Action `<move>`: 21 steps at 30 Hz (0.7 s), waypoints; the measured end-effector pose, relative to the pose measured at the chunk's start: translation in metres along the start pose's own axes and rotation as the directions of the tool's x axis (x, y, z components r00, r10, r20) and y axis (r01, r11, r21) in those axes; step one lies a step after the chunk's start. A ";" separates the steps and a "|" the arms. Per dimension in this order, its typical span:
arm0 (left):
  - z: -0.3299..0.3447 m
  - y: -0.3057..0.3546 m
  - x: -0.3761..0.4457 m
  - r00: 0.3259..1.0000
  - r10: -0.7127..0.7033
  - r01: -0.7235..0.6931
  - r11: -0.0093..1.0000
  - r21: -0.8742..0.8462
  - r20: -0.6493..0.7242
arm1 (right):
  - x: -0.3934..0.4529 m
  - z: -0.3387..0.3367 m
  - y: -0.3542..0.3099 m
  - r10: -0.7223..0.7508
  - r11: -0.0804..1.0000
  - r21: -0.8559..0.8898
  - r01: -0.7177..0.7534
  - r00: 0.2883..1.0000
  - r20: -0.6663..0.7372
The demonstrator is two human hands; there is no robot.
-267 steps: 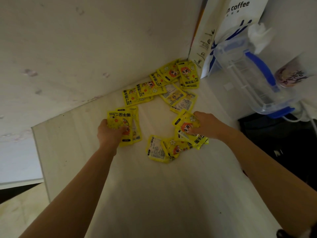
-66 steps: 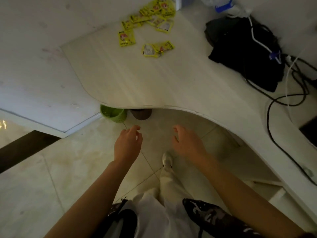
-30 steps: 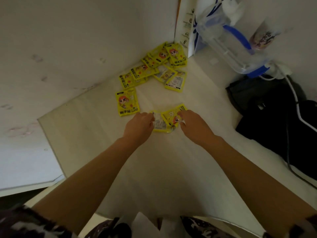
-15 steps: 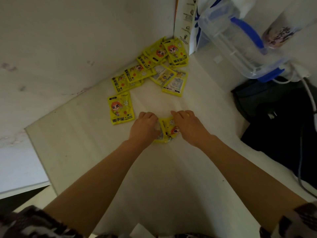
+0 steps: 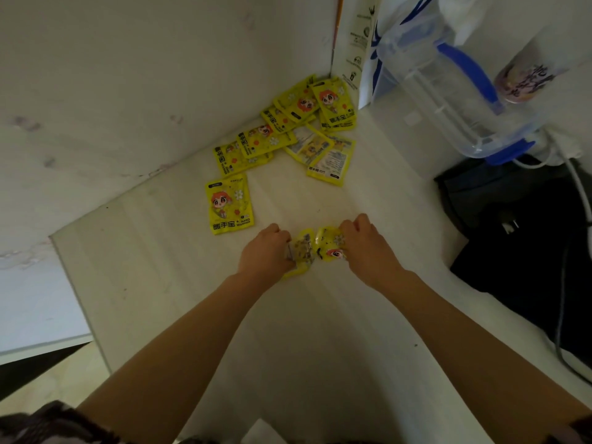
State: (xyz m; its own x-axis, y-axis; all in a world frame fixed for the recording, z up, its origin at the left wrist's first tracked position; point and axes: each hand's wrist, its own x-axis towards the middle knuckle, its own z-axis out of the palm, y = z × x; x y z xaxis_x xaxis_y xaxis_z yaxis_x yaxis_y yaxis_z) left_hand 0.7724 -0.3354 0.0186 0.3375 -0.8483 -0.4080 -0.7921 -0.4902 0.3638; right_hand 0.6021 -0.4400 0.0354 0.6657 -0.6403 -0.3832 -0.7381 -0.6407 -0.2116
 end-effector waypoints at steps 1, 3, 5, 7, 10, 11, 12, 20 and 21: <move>-0.002 -0.002 -0.002 1.000 -0.016 0.016 1.000 -0.023 0.002 | -0.001 0.000 -0.001 -0.009 1.000 0.005 0.009 1.000 0.008; -0.004 -0.009 -0.006 0.998 -0.051 0.049 0.996 -0.081 -0.021 | -0.002 0.000 -0.005 -0.033 0.999 0.005 0.033 0.998 0.044; -0.010 -0.015 -0.010 0.989 -0.135 0.120 0.972 -0.201 -0.067 | -0.001 0.000 -0.008 -0.049 0.999 0.015 0.047 0.995 0.092; -0.018 -0.020 -0.013 0.964 -0.237 0.184 0.923 -0.337 -0.123 | 0.004 -0.002 -0.010 -0.041 0.998 0.051 0.035 0.994 0.106; -0.035 -0.030 -0.011 0.916 -0.350 0.232 0.860 -0.454 -0.195 | 0.017 -0.016 -0.013 0.001 0.994 0.107 -0.010 0.997 0.083; -0.042 -0.034 -0.009 0.894 -0.393 0.246 0.833 -0.495 -0.216 | 0.023 -0.022 -0.014 0.020 0.991 0.133 -0.028 0.998 0.066; -0.048 -0.039 -0.006 0.866 -0.442 0.267 0.803 -0.534 -0.233 | 0.030 -0.028 -0.015 0.040 0.985 0.165 -0.048 0.998 0.047; -0.079 -0.063 0.029 0.675 -0.722 0.386 0.523 -0.760 -0.154 | 0.104 -0.068 -0.025 0.047 0.972 0.231 -0.038 0.998 -0.032; -0.079 -0.064 0.033 0.680 -0.719 0.393 0.523 -0.756 -0.144 | 0.115 -0.071 -0.026 0.061 0.963 0.266 -0.051 0.998 -0.031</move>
State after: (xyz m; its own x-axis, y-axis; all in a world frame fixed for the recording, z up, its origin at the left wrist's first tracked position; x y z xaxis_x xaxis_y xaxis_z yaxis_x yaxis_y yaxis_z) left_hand 0.8750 -0.3480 0.0479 0.8723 -0.2534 -0.4182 0.1027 -0.7413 0.6633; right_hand 0.7052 -0.5270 0.0606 0.6222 -0.6913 -0.3673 -0.7737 -0.4715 -0.4232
